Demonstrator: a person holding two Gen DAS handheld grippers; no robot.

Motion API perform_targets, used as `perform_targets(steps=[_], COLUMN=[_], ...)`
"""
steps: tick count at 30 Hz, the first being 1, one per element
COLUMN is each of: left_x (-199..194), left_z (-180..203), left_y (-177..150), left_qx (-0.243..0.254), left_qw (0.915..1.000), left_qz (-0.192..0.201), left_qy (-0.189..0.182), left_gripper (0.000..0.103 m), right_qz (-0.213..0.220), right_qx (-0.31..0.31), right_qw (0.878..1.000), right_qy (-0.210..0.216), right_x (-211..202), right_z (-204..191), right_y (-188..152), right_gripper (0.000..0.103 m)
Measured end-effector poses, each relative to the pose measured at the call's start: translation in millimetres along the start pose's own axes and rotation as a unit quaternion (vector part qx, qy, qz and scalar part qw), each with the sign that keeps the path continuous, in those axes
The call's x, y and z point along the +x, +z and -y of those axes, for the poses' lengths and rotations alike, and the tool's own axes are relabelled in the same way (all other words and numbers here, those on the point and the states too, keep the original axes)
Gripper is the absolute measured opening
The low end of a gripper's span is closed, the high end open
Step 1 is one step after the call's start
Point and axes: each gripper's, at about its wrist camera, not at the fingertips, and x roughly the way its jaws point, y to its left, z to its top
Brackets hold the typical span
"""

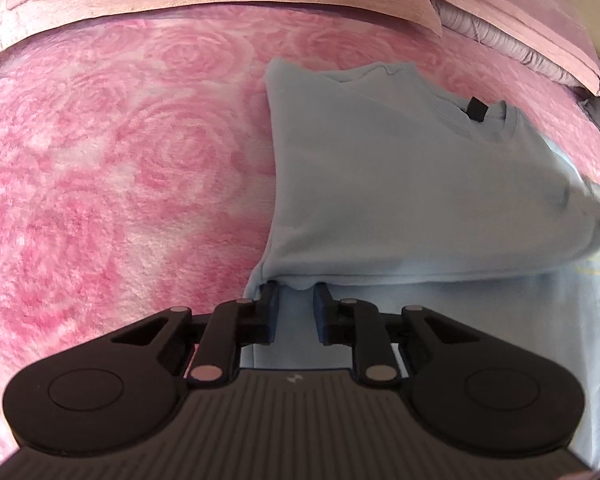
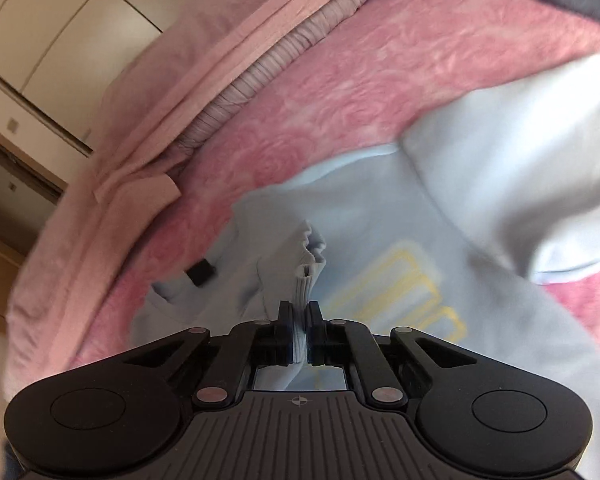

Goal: Fold clothes
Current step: 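Grasp the other sleeve cuff with the right gripper and fold it across the body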

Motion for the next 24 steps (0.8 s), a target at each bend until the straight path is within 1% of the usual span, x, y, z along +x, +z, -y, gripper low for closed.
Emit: perform_targets(steps=[3, 5, 7, 9, 10, 11, 13, 15, 16, 17, 19, 20, 21, 22, 23, 24], left_x=[0.3, -1.1, -5.6, -14.1, -20.4, -27.9, -41.5, -44.7, -42.0, -36.0, -18.2, -7.9, 2.0, 11.7, 15.1, 14.3], left_z=[1.8, 2.7, 3.5, 3.8, 4.9, 6.6, 10.8, 18.1, 21.9, 25.2, 30.5, 32.6, 35.0, 37.8, 40.5, 43.3], left_y=[-0.3, 0.0, 0.5, 1.1, 2.0, 3.4, 6.9, 12.5, 15.7, 19.5, 27.5, 30.3, 31.5, 32.0, 32.4, 32.7], left_qx=[0.008, 0.017, 0.029, 0.039, 0.044, 0.050, 0.064, 0.080, 0.085, 0.084, 0.072, 0.065, 0.062, 0.061, 0.060, 0.059], left_qw=[1.0000, 0.9998, 0.9994, 0.9988, 0.9985, 0.9983, 0.9976, 0.9966, 0.9962, 0.9963, 0.9973, 0.9978, 0.9981, 0.9979, 0.9978, 0.9978], left_qz=[-0.001, -0.005, -0.016, -0.030, -0.031, -0.028, -0.019, 0.000, 0.009, 0.012, 0.011, 0.006, -0.006, -0.021, -0.025, -0.022], left_qy=[0.002, 0.002, 0.003, -0.001, -0.005, -0.010, -0.020, -0.021, -0.018, -0.015, -0.012, -0.012, -0.004, 0.009, 0.015, 0.018], left_gripper=[0.017, 0.017, 0.017, 0.017, 0.017, 0.016, 0.016, 0.016, 0.016, 0.016, 0.017, 0.017, 0.017, 0.017, 0.016, 0.016], right_qz=[-0.020, -0.023, -0.023, -0.024, -0.025, -0.022, -0.013, -0.004, 0.003, 0.010, 0.007, -0.005, -0.019, -0.049, -0.063, -0.063], right_qx=[0.001, 0.001, -0.010, -0.029, -0.039, -0.048, -0.064, -0.081, -0.089, -0.097, -0.125, -0.139, -0.153, -0.163, -0.162, -0.157], right_qw=[0.999, 0.999, 0.999, 0.998, 0.998, 0.997, 0.995, 0.992, 0.992, 0.993, 0.991, 0.989, 0.986, 0.982, 0.981, 0.983], right_qy=[-0.036, -0.041, -0.041, -0.048, -0.052, -0.060, -0.079, -0.098, -0.090, -0.073, -0.053, -0.056, -0.062, -0.078, -0.082, -0.077], right_x=[9.1, 15.4, 15.5, 10.1, 7.0, 3.3, -4.4, -12.2, -14.4, -15.8, -8.4, -0.5, 8.9, 20.5, 22.8, 19.8], right_z=[11.2, 15.2, 12.8, 6.8, 3.5, -0.1, -7.3, -14.6, -17.1, -19.2, -24.5, -24.8, -24.3, -21.0, -17.4, -14.3], right_y=[-14.0, -17.8, -13.9, -8.6, -5.9, -4.7, -3.8, -2.9, -3.4, -4.3, -7.3, -9.9, -13.0, -16.0, -16.7, -16.3], right_gripper=[0.004, 0.005, 0.005, 0.006, 0.008, 0.010, 0.011, 0.011, 0.011, 0.011, 0.011, 0.011, 0.011, 0.011, 0.011, 0.011])
